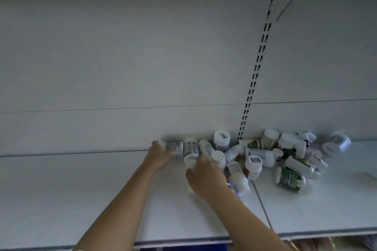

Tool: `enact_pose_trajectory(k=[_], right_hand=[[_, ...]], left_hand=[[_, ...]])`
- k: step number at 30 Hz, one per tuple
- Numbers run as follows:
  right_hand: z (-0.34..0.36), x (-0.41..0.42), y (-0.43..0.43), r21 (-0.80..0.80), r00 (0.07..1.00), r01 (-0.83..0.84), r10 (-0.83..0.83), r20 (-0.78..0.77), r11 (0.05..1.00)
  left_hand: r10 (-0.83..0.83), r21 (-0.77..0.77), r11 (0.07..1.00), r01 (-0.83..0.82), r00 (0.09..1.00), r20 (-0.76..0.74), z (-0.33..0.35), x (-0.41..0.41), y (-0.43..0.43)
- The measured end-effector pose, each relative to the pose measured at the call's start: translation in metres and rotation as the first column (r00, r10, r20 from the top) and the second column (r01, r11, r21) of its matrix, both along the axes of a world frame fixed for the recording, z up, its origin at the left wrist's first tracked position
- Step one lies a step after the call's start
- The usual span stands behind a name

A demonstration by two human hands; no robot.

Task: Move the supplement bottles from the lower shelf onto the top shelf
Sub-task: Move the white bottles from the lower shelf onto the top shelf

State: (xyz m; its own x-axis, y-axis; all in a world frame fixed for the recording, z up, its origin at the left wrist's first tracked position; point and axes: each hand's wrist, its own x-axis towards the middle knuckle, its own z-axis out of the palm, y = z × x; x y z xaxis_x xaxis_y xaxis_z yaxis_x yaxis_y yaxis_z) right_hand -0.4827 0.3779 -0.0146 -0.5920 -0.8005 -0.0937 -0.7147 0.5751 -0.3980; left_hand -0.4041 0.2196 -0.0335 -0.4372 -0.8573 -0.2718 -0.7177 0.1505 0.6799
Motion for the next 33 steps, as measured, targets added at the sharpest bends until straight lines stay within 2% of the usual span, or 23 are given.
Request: enact_pose_trajectory(k=[3,9,12,14,17,20,24,28,33], right_hand=[[-0.008,0.006,-0.005,0.044,1.000,-0.011,0.010,0.021,0.999],[-0.013,0.012,-0.008,0.091,0.991,-0.123,0.118,0.062,0.988],[-0.005,0.011,-0.001,0.090,0.980,-0.162,0.150,0.133,0.983],[-0.002,0.010,0.003,0.064,0.980,-0.129,0.117,0.159,0.990],[0.003,0.006,0.013,-0.050,0.972,0.058,-0.045,0.229,0.997],[0.019,0.005,0.029,-0.192,0.913,0.196,-0.108,0.394,0.962],[0.051,0.014,0.047,-0.413,0.849,0.316,-0.061,0.524,0.854],[0.092,0.041,0.067,-0.492,0.793,0.328,0.047,0.607,0.807],[0.152,0.087,0.098,-0.527,0.745,0.356,0.106,0.659,0.771]], left_hand=[[0.129,0.142,0.983,-0.120,0.990,-0.056,-0.016,-0.012,-0.009],[0.221,0.216,0.957,-0.195,0.970,-0.105,-0.070,-0.019,-0.042],[0.253,0.277,0.944,-0.181,0.934,-0.251,-0.072,-0.025,-0.035],[0.276,0.283,0.942,-0.180,0.897,-0.345,-0.040,-0.022,-0.013],[0.349,0.290,0.930,-0.224,0.781,-0.518,-0.002,-0.010,0.006],[0.304,0.328,0.940,-0.098,0.680,-0.668,0.025,0.009,0.014],[0.333,0.439,0.898,0.014,0.631,-0.701,0.076,0.038,0.055],[0.371,0.552,0.819,0.154,0.592,-0.716,0.124,0.074,0.096],[0.324,0.500,0.831,0.243,0.519,-0.791,0.178,0.123,0.141]])
